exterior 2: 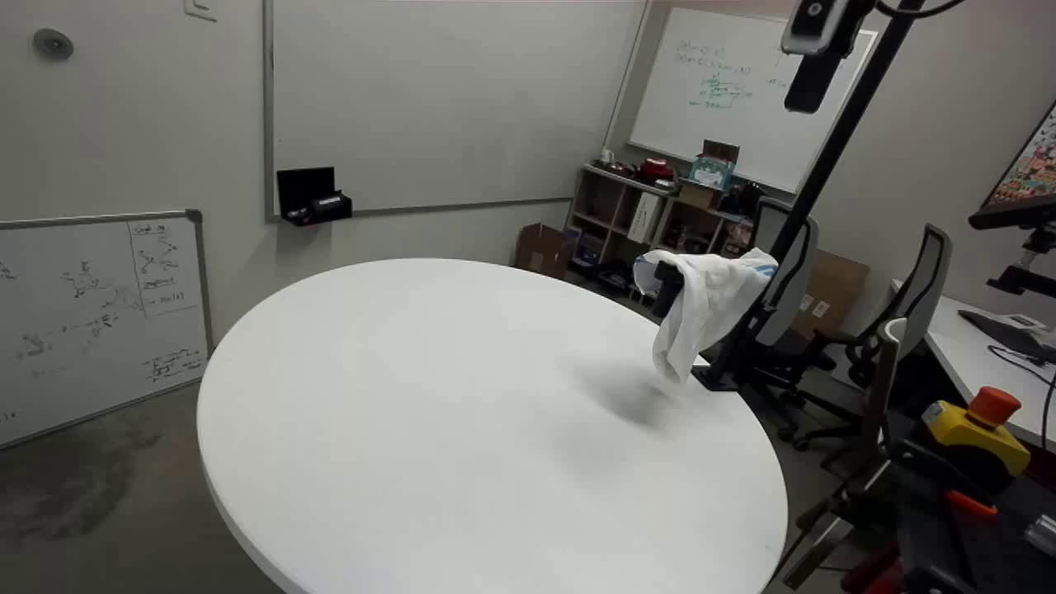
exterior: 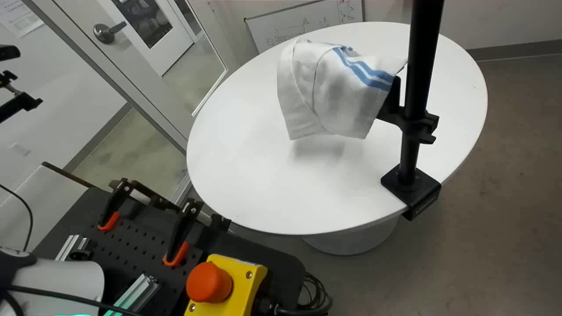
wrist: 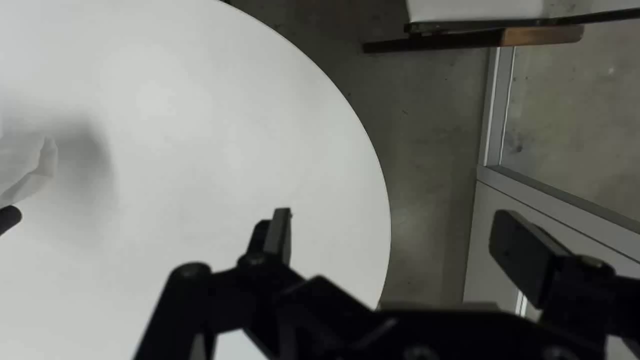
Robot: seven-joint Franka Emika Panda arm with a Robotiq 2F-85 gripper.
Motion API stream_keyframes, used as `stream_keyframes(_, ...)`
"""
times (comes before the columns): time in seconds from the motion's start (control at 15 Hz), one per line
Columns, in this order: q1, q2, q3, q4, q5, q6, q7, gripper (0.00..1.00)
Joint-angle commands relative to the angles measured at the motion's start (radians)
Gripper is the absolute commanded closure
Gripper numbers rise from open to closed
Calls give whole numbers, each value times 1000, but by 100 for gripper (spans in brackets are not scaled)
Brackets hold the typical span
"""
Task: Remove the towel from the rack and put it on the table.
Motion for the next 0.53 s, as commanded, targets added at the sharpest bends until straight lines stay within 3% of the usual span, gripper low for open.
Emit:
stream_keyframes(0.0, -4, 0, 4, 2, 1, -2, -1, 0)
stream_keyframes(0.47, -1, 0, 12, 2, 0, -2, -2, 0)
